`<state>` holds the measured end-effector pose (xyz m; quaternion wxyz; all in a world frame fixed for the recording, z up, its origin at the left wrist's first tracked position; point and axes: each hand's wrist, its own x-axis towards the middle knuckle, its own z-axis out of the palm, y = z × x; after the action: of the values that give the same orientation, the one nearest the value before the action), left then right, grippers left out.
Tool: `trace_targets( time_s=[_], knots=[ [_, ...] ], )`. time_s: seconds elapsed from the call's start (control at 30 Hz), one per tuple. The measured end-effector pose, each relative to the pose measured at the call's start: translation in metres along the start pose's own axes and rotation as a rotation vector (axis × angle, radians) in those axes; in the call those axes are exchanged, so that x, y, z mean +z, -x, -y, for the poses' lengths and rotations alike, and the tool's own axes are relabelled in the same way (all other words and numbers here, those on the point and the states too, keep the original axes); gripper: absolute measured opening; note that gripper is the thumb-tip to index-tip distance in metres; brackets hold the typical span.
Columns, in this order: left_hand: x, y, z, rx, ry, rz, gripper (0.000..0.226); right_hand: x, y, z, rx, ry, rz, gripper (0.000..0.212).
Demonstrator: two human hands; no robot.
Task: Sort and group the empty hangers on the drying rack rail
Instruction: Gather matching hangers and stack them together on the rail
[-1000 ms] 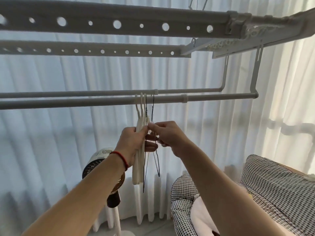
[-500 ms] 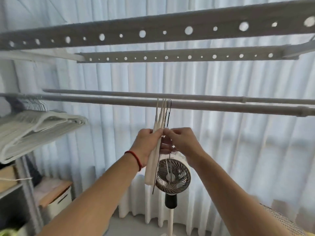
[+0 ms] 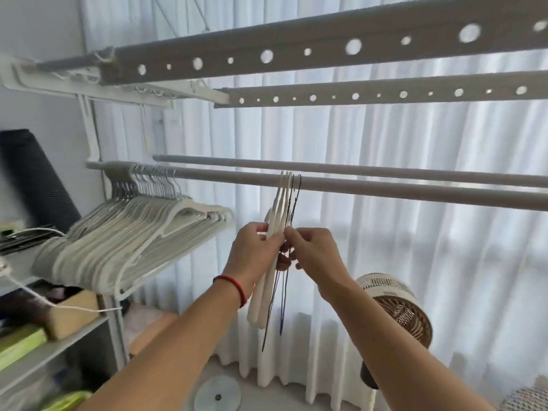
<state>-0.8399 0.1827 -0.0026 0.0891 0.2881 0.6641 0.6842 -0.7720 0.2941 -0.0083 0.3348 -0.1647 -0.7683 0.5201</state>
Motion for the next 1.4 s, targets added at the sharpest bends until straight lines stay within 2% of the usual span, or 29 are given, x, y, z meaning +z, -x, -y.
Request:
trace_targets(
  time_s=[0.13, 0.3, 0.47, 0.67, 0.77, 0.87, 0.93, 1.0, 1.07, 1.1, 1.13, 1.2, 1.23, 1.3, 1.4],
  knots=[
    [-0.049, -0.014, 0.009, 0.063, -0.342, -0.082, 0.041, 0.052, -0.021, 0.003, 0.010, -0.015, 0.052, 0.034],
    [-0.088, -0.030, 0.016, 0.190, -0.727, -0.144, 0.072, 0.102, -0.048, 0.003, -0.041, -0.026, 0.102, 0.036],
    [-0.123, -0.045, 0.014, 0.113, -0.922, -0.124, 0.078, 0.147, -0.074, 0.017, -0.117, 0.112, 0.140, 0.039],
    [-0.158, -0.061, 0.012, 0.053, -1.059, -0.140, 0.066, 0.182, -0.091, 0.034, -0.191, 0.358, 0.197, 0.048],
    [-0.168, -0.062, 0.006, 0.089, -1.145, -0.063, 0.043, 0.190, -0.097, 0.044, -0.219, 0.511, 0.186, 0.050],
    [-0.183, -0.067, -0.007, 0.276, -1.236, -0.092, 0.014, 0.192, -0.098, 0.055, -0.251, 0.677, 0.182, 0.048],
    [-0.202, -0.077, -0.018, 0.424, -1.209, -0.182, 0.023, 0.189, -0.094, 0.063, -0.300, 0.811, 0.133, 0.046],
    [-0.224, -0.097, -0.032, 0.520, -1.145, -0.216, 0.036, 0.184, -0.090, 0.076, -0.481, 0.858, -0.044, 0.037],
    [-0.243, -0.121, -0.044, 0.592, -1.100, -0.133, 0.045, 0.180, -0.088, 0.093, -0.748, 0.825, -0.224, 0.019],
    [-0.250, -0.135, -0.049, 0.614, -1.079, -0.060, 0.052, 0.179, -0.092, 0.102, -0.807, 0.852, -0.244, 0.025],
    [-0.255, -0.148, -0.052, 0.626, -1.063, 0.020, 0.060, 0.180, -0.098, 0.109, -0.789, 0.910, -0.203, 0.043],
    [-0.261, -0.173, -0.054, 0.631, -1.062, 0.166, 0.076, 0.184, -0.115, 0.120, -0.603, 1.026, -0.060, 0.068],
    [-0.263, -0.184, -0.055, 0.623, -1.062, 0.240, 0.081, 0.187, -0.121, 0.123, -0.532, 1.050, -0.006, 0.069],
    [-0.261, -0.198, -0.055, 0.610, -1.050, 0.384, 0.084, 0.191, -0.130, 0.124, -0.481, 1.007, 0.052, 0.057],
    [-0.258, -0.211, -0.053, 0.657, -1.015, 0.475, 0.079, 0.193, -0.133, 0.127, -0.454, 0.890, 0.048, 0.047]
  ],
)
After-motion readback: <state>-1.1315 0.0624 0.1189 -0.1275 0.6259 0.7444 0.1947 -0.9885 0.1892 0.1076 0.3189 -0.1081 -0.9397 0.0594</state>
